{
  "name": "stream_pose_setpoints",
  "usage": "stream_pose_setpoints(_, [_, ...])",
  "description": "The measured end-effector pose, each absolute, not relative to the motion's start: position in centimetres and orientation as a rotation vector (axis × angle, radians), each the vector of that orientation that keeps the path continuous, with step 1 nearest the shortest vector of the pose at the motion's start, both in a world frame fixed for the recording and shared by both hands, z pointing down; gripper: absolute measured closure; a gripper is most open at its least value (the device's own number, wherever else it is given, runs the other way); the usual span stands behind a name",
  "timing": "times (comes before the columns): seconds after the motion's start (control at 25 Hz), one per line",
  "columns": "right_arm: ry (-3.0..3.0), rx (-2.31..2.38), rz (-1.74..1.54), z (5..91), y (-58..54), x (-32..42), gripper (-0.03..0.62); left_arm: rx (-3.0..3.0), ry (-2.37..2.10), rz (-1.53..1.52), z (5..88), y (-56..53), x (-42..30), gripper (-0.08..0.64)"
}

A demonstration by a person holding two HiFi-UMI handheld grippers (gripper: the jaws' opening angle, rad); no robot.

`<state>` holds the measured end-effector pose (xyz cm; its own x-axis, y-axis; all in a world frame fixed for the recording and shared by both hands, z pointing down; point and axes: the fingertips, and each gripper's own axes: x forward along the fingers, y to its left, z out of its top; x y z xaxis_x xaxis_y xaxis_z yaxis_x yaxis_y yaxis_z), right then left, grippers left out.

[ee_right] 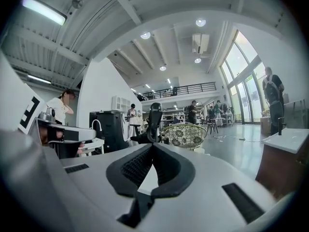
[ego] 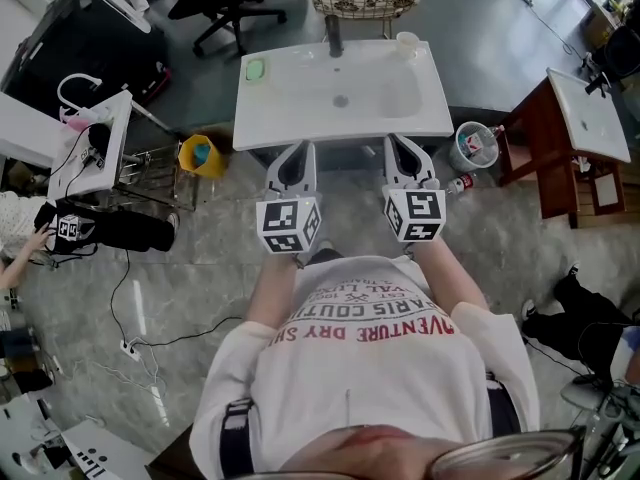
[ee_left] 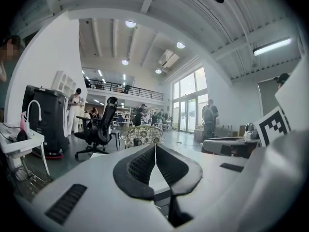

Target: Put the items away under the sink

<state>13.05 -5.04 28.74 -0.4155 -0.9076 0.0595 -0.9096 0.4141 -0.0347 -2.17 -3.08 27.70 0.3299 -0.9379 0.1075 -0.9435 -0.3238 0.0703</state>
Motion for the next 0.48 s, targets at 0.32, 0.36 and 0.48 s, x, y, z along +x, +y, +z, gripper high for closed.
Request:
stream_pose_setpoints(0.32, [-2.593, 1.663, 0.1, 29.7, -4.9, 12.6, 0.566, 2.426, -1.761, 0.098, 28.9, -3.1, -3.1, 0.532])
stream_pose_setpoints(0.36, [-2.594, 1.661, 0.1, 29.7, -4.9, 12.5, 0.566, 2.428, -1.76, 0.101, 28.9, -3.2, -3.1, 0.532])
stream_pose_setpoints(0.48, [-2.599, 1.652, 0.101, 29.8, -4.9, 12.2, 0.566, 2.436, -1.758, 0.115, 29.0, -3.2, -3.1, 0.532])
